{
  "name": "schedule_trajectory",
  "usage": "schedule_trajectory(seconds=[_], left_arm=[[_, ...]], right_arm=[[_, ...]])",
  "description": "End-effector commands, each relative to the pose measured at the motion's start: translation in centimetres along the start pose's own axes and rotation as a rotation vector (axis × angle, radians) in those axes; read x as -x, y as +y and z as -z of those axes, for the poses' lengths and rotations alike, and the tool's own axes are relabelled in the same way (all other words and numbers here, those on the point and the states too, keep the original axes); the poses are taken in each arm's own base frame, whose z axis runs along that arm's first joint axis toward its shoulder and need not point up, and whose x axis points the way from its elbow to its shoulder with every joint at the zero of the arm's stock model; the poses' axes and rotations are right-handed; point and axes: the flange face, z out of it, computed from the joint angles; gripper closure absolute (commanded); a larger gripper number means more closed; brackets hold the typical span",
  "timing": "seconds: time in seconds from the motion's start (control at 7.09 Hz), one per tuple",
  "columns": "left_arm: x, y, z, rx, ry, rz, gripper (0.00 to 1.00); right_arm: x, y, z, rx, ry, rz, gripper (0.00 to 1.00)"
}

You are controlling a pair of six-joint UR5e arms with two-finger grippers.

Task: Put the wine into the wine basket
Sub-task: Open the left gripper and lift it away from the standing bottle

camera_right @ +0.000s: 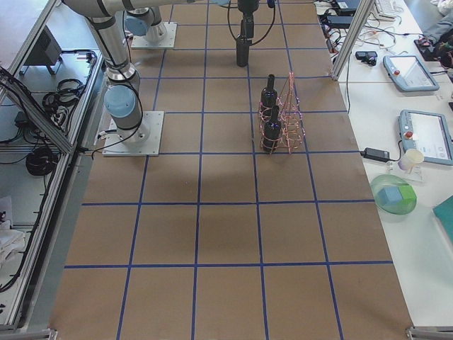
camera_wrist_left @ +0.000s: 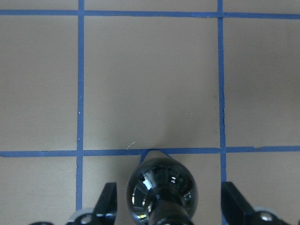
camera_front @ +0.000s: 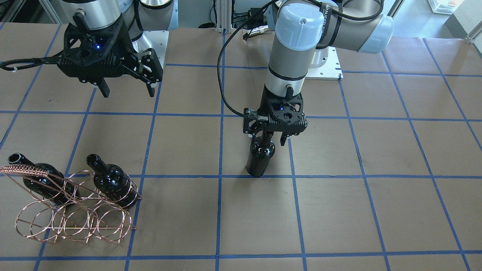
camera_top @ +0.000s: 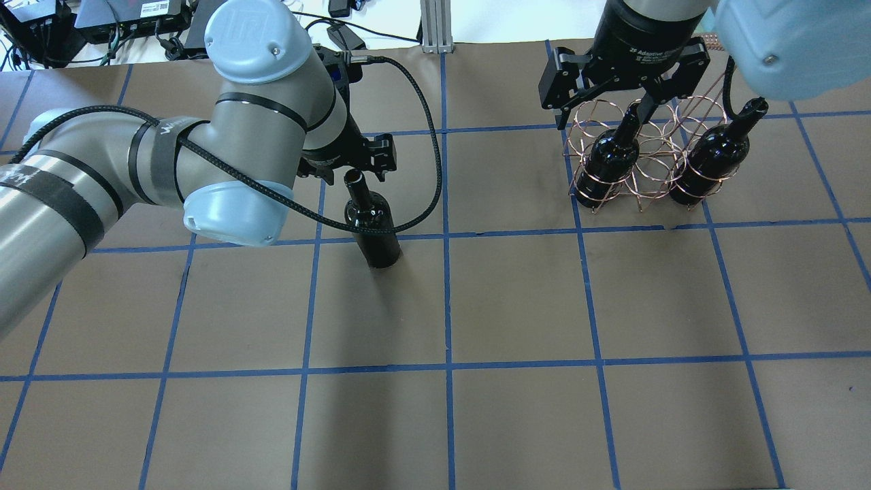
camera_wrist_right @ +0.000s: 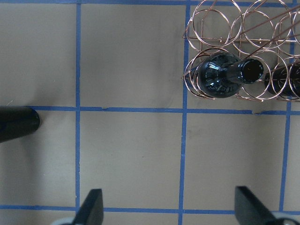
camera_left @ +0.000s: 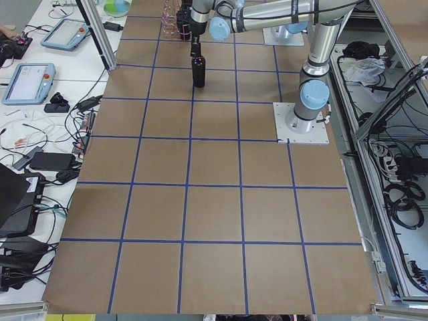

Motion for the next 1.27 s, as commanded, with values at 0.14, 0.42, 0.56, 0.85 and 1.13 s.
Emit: schedule_trajectory(seconds=[0.14,0.42,0.56,0.85,1.13], left_arm=[[-0.7,-0.4,4.2,0.002,-0.008,-0.01,0.0],[0.5,-3.0,12.6,0.048,-0.025,0.006,0.0],[3.6,-4.6,14.7,0.063,-0.036,0.066,0.0],[9.0,-5.8,15.9,0.048,-0.052,0.13,0.0],[14.4,-6.2,15.9,0.095,-0.067,0.128,0.0]], right_arm=[[0.0,0.0,0.0,0.003,0.0,-0.002,0.0],[0.1,0.2,-0.6,0.01,-0.001,-0.003,0.0],[0.3,0.3,-0.5,0.006,-0.006,-0.003,0.0],[1.4,-1.1,-1.4,-0.052,-0.027,0.005,0.0],[7.1,-1.2,-2.1,-0.1,-0.074,-0.061,0.0]])
